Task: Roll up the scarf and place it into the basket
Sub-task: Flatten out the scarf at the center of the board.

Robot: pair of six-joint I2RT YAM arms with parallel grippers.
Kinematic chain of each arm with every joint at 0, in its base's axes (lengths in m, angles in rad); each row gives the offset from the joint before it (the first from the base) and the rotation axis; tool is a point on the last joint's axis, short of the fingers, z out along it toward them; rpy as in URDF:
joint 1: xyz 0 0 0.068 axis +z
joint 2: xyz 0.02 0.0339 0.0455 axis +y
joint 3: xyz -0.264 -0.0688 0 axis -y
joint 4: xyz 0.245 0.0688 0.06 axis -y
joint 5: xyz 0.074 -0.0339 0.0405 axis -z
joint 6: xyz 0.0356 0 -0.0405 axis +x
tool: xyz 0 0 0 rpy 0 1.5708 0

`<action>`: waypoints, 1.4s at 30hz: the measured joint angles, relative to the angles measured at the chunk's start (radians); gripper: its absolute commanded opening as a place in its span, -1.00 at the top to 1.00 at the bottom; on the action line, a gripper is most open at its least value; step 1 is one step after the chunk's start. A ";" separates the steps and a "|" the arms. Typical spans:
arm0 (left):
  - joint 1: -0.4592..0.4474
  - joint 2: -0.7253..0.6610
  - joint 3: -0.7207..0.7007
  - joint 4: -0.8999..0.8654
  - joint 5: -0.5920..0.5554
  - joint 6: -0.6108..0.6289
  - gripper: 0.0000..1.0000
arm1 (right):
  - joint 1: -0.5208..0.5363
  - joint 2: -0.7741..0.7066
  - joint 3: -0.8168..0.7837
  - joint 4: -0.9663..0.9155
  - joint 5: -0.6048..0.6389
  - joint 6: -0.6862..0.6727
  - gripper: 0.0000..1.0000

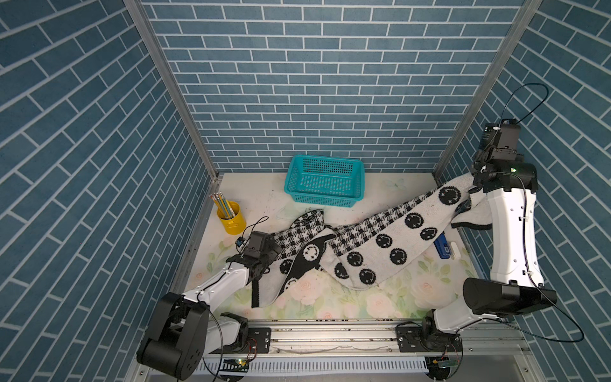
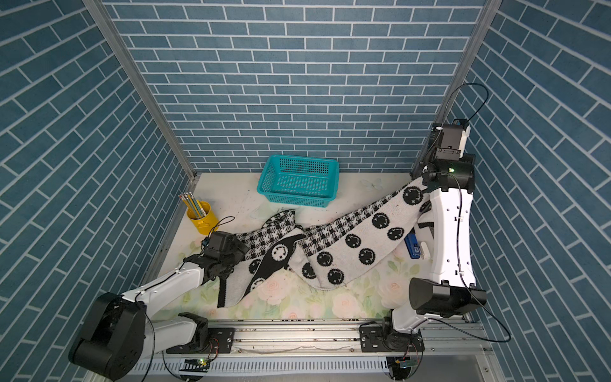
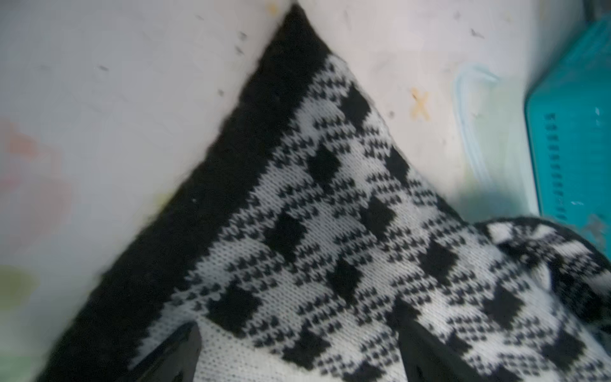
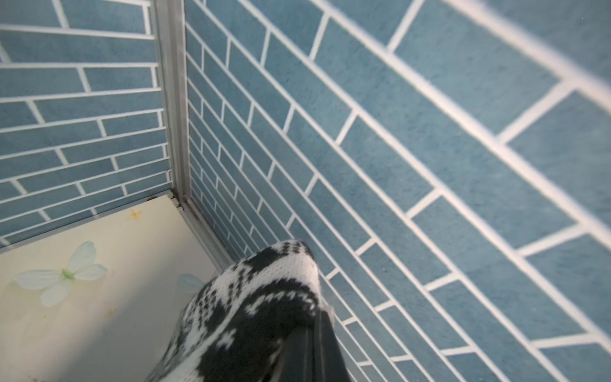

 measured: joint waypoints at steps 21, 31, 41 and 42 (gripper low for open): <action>0.033 0.087 0.266 -0.242 -0.104 0.219 -0.75 | -0.061 -0.081 -0.042 0.036 -0.078 -0.025 1.00; -0.096 0.303 0.276 -0.338 -0.029 0.196 -0.37 | -0.052 -0.077 -0.097 0.030 -0.142 -0.024 1.00; -0.106 0.420 0.363 -0.373 -0.175 0.115 1.00 | -0.051 -0.078 -0.099 0.031 -0.147 -0.025 1.00; -0.096 0.417 0.359 -0.386 -0.196 0.101 1.00 | -0.051 -0.078 -0.100 0.032 -0.147 -0.024 1.00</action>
